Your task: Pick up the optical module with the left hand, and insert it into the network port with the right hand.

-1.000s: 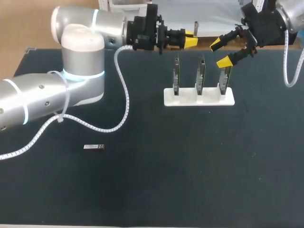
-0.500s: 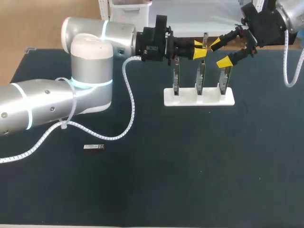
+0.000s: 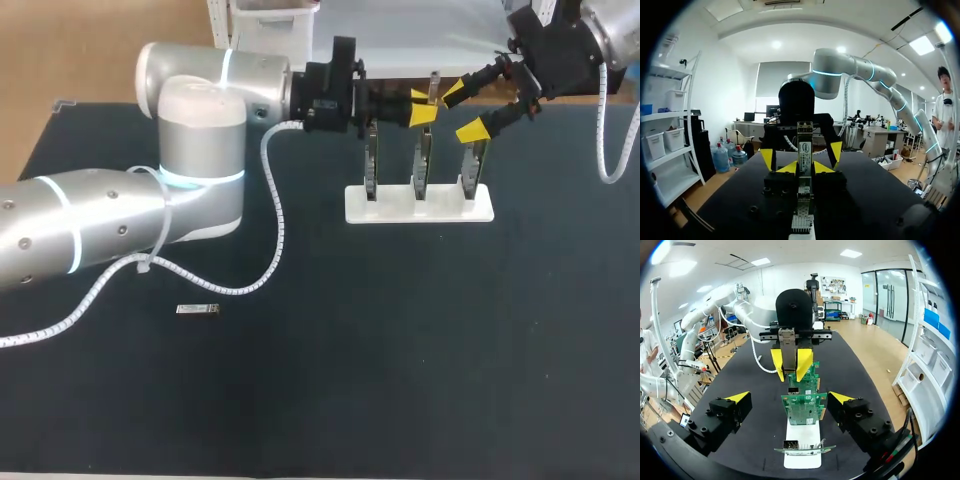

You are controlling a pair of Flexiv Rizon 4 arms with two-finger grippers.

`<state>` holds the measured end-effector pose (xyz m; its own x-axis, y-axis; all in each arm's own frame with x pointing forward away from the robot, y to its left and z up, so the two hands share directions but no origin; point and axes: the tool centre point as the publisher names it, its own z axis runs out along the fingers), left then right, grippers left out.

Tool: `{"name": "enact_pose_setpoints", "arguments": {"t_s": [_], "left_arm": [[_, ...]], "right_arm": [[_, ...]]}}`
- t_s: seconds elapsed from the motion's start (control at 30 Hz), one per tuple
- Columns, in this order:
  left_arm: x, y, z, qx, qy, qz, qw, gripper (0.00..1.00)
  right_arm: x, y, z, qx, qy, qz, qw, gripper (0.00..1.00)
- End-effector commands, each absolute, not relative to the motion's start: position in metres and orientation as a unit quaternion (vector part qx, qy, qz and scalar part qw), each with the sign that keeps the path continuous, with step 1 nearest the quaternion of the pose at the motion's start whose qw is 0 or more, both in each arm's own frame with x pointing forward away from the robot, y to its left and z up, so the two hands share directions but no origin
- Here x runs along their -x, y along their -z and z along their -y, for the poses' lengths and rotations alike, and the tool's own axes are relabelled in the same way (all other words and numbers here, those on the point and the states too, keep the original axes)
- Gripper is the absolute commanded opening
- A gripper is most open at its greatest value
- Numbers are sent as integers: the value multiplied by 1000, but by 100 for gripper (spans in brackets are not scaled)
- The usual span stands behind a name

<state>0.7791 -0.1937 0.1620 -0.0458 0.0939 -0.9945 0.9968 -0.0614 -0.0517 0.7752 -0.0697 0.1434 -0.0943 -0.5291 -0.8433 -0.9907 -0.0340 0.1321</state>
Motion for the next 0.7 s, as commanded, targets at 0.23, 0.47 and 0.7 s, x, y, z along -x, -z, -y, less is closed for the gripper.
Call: {"name": "enact_pose_setpoints", "arguments": {"t_s": [0.23, 0.47, 0.7], "left_arm": [[-775, -160, 191, -528, 495, -526, 447, 0], [-774, -157, 188, -521, 491, -535, 448, 0], [-771, -155, 191, -518, 491, -540, 447, 0]], "right_arm": [[-773, -144, 70, 604, -388, -630, 298, 100], [-773, -144, 70, 604, -388, -630, 298, 100], [-773, -144, 70, 604, -388, -630, 298, 100]]}}
